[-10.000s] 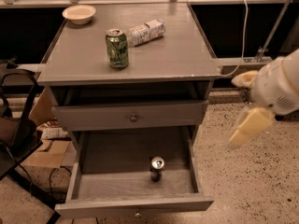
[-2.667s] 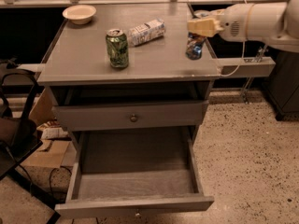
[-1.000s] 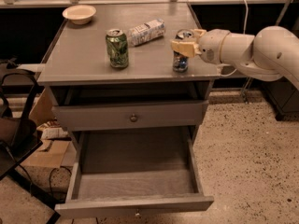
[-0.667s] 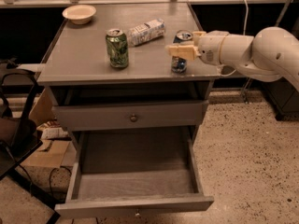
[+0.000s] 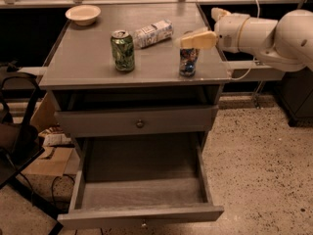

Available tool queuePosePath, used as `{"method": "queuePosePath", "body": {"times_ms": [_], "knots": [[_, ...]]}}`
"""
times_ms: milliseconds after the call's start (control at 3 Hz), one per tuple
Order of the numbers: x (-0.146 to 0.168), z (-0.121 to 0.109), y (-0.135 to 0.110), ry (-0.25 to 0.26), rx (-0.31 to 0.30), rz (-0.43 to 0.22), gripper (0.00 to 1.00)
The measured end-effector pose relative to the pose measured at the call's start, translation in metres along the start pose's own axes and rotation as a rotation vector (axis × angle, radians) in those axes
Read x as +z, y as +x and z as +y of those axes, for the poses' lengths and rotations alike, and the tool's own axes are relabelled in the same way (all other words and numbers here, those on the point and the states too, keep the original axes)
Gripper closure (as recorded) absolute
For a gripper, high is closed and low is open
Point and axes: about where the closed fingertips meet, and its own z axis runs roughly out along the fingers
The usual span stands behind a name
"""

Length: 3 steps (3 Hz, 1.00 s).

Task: Pick redbull can from middle drawer and place on counter

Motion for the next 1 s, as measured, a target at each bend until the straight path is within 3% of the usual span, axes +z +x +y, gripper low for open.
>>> {"method": "queuePosePath", "body": {"times_ms": [333,667,1000], "knots": [[-0.026,-0.002,-0.034,0.003,-0.031,-0.020,0.00],[-0.133,0.004,-0.052,0.039,-0.088,0.033,0.00],[-0.216,0.025,-0.054,0.116,-0.127,0.097,0.00]]}}
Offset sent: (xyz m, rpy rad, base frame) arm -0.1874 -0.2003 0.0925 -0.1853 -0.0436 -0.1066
